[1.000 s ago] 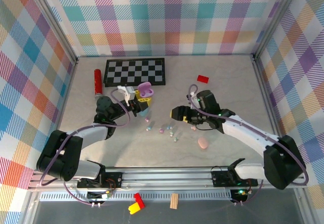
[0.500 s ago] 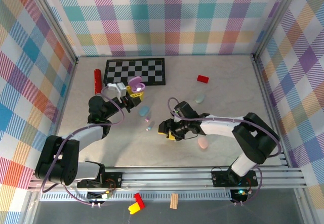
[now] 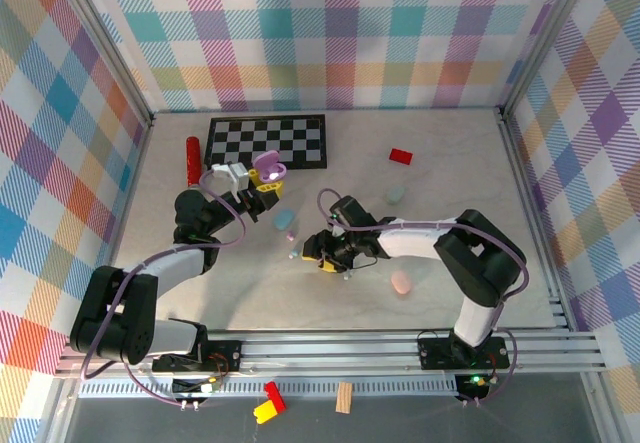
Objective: Insert wireless bluetooth earbuds into charging case
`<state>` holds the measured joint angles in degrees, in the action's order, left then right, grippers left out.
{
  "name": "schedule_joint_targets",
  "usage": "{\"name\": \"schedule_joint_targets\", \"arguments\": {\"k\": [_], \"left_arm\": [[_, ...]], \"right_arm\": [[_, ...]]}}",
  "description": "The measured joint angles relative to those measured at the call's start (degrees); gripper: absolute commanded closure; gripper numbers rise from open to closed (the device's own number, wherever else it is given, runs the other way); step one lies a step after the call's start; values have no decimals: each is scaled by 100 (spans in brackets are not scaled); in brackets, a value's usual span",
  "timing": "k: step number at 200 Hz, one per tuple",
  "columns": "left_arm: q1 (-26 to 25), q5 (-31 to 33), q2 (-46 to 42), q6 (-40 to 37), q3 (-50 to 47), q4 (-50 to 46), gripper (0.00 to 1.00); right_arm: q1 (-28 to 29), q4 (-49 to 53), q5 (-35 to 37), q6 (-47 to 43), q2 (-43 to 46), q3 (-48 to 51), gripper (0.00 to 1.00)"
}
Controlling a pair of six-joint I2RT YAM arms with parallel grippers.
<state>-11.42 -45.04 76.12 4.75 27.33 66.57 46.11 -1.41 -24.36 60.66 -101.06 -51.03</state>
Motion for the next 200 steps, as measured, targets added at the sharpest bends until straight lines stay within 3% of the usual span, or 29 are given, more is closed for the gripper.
{"name": "schedule_joint_targets", "arguments": {"k": [133,200], "left_arm": [[0,-42,-57,-2,2,-37,65],[0,-57,-57,-4,4,-46,65]], "right_arm": [[-155,378,398,-306,-472,-584,48],[-264,68,125,-291,-704,-656,60]]}}
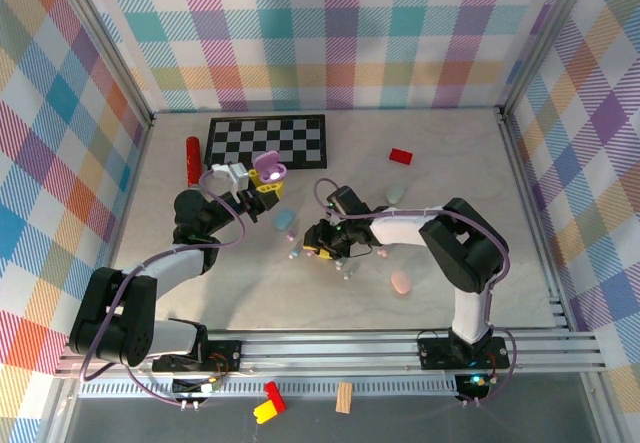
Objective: Insert wireless bluetooth earbuds into charging case
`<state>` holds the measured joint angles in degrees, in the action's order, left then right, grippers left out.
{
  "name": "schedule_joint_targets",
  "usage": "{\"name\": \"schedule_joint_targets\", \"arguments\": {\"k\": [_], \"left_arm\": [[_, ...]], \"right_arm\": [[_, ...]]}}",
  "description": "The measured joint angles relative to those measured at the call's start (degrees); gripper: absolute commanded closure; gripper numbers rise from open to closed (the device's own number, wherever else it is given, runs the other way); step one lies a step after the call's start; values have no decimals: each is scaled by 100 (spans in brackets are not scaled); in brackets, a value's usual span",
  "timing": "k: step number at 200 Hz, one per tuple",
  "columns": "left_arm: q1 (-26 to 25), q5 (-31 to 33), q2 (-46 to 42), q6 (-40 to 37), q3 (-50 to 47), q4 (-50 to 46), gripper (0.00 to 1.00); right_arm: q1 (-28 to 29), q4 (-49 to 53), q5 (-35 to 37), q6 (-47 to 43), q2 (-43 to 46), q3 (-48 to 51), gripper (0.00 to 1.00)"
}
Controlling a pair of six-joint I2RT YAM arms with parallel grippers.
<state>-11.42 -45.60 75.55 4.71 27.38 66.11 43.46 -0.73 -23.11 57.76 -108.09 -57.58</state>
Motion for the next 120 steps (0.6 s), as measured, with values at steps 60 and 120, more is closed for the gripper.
{"name": "schedule_joint_targets", "arguments": {"k": [60,120], "left_arm": [[0,-2,0,0,0,-2,65],[0,-4,0,2,9,-2,65]], "right_arm": [[-20,-74,-13,-13,-94,-17,69],[-50,48,-33,-13,-153,-61,78]]}}
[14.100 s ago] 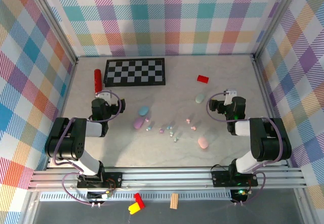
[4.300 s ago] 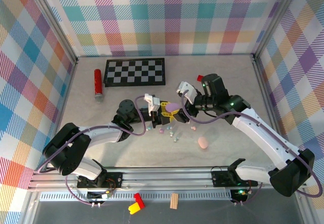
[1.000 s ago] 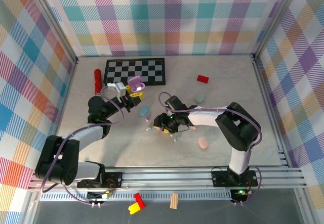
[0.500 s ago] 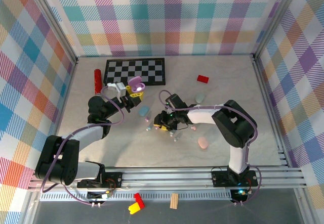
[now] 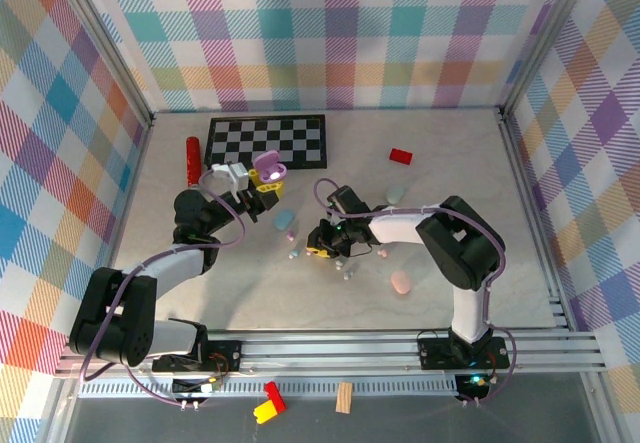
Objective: Insert wireless bluetooth earbuds into charging case
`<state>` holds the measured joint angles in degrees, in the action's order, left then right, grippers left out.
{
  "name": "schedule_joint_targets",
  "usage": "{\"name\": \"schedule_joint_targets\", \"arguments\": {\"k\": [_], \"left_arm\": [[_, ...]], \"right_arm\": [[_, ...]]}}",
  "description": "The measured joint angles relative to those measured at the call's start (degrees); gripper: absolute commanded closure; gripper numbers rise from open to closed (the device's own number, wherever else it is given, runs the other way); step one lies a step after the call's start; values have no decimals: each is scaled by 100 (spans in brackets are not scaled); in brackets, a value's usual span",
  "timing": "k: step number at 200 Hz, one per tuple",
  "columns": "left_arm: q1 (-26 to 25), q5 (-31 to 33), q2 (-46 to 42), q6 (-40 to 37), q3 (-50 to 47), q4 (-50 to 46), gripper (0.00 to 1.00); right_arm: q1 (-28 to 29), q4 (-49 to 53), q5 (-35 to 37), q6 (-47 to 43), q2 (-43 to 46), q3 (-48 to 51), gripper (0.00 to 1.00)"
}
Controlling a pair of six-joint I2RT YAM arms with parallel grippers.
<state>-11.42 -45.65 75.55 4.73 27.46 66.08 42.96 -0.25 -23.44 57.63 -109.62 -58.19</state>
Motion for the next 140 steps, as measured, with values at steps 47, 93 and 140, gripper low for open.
{"name": "schedule_joint_targets", "arguments": {"k": [47,93,140], "left_arm": [[0,-20,0,-37,2,-15,65],[-57,94,0,-339,2,-238,65],[-494,479,2,-1029,57,-822,65]], "right_arm": [[13,50,118,-199,48,-11,78],[39,566,841,-704,949,111,78],[37,1351,1718,-1250,2363,107,78]]}}
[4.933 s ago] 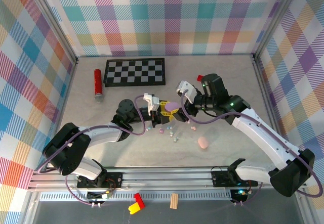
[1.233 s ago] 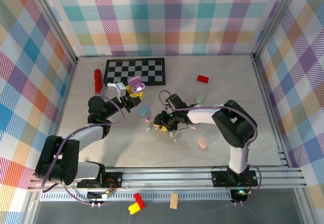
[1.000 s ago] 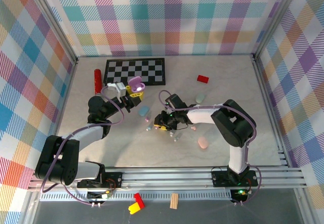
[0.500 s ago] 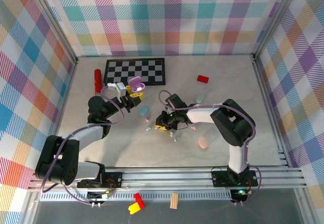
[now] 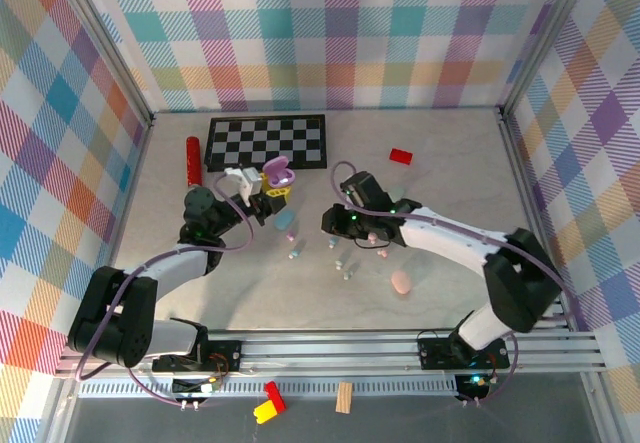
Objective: Insert wireless bluetooth earbuds into charging case
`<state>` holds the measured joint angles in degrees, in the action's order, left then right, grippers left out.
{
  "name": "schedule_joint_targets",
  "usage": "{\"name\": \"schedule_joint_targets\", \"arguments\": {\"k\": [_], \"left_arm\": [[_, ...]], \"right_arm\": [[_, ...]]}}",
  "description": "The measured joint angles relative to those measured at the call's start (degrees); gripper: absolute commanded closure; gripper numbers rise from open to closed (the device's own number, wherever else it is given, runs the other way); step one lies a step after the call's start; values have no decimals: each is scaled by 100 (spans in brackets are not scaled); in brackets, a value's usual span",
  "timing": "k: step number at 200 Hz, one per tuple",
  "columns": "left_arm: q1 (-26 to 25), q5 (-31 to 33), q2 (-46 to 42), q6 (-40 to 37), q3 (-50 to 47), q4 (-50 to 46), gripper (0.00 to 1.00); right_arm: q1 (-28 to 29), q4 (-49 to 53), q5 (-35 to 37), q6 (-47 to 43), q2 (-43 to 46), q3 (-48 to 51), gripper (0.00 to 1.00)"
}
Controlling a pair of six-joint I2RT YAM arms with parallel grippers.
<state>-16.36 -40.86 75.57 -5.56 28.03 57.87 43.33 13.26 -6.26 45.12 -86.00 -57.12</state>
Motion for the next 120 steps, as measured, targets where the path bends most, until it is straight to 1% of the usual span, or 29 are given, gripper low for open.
{"name": "schedule_joint_targets", "arguments": {"k": [26,51,77,120], "left_arm": [[-271,203,96,-321,72,-107,65],[-509,479,297,-586,192,-151,66],[-739,763,476,-809,232,-225,66],[-1023,1045,734,-1067,350,-275,66]], "right_arm": [[-2,525,376,-376,483,-179,77],[-4,870,544,-726,776,-492,77],[-4,1047,586,-1097,949,-874,77],[-4,1172,468,-1565,896,-1513,77]]}}
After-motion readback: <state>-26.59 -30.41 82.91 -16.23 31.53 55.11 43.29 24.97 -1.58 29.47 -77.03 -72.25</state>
